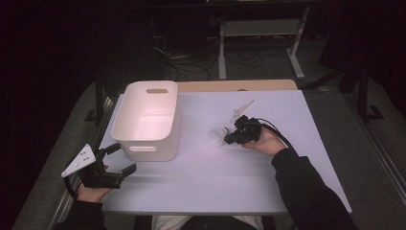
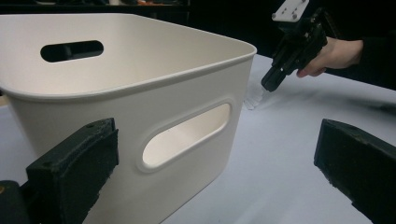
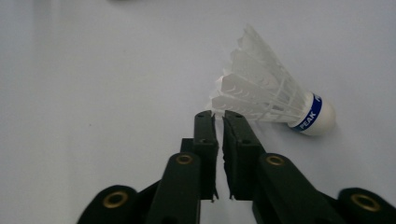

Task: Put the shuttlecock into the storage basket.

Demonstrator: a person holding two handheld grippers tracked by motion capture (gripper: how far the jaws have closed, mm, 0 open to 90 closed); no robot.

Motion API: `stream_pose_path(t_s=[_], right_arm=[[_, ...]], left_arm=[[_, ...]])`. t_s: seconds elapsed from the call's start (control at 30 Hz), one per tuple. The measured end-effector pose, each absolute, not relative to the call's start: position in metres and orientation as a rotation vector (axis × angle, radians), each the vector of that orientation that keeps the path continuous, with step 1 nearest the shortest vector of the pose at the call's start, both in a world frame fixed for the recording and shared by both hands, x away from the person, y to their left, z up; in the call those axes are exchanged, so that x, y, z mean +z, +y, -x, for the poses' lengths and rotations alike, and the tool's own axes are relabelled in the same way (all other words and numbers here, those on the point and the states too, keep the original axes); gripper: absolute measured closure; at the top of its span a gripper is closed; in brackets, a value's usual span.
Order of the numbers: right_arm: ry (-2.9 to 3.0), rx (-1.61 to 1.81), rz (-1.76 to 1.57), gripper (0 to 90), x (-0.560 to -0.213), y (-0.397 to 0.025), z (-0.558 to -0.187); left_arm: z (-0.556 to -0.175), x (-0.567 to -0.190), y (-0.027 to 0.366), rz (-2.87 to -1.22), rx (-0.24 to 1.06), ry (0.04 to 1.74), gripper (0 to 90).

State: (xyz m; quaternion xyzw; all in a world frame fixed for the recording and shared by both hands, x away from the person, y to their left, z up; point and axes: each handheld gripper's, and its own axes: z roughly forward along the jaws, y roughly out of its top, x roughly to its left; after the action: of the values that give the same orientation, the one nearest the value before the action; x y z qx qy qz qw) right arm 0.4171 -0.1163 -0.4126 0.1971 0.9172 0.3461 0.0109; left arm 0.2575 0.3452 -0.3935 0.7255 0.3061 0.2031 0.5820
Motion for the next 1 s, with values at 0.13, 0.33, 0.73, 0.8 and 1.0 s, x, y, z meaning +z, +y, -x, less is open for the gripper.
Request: stream_pose_path(t_s=[0.13,0.33,0.73,0.8,1.0], right_arm=[[2.886,1.03,-0.594,89.3,-0.421,-0.11,-0.418],[2.904,1.006,-0.572,89.3,-0.427,-0.106,-0.419],[2.883,1.019,-0.59,89.3,-0.431,-0.101,-0.427],[2.877,1.03,-0.601,89.3,-0.433,-0.1,-0.429],[2.868,1.036,-0.608,89.2,-0.435,-0.098,-0.432]], left_arm=[[-0.257,-0.393,0.345,-1.695,0.475,0.714,0.0],[-0.257,-0.393,0.345,-1.695,0.475,0.714,0.0],[-0.257,-0.393,0.345,-1.694,0.473,0.714,0.0],[-0.257,-0.393,0.345,-1.693,0.473,0.714,0.0],[-0.257,-0.394,0.345,-1.695,0.473,0.714,0.0]])
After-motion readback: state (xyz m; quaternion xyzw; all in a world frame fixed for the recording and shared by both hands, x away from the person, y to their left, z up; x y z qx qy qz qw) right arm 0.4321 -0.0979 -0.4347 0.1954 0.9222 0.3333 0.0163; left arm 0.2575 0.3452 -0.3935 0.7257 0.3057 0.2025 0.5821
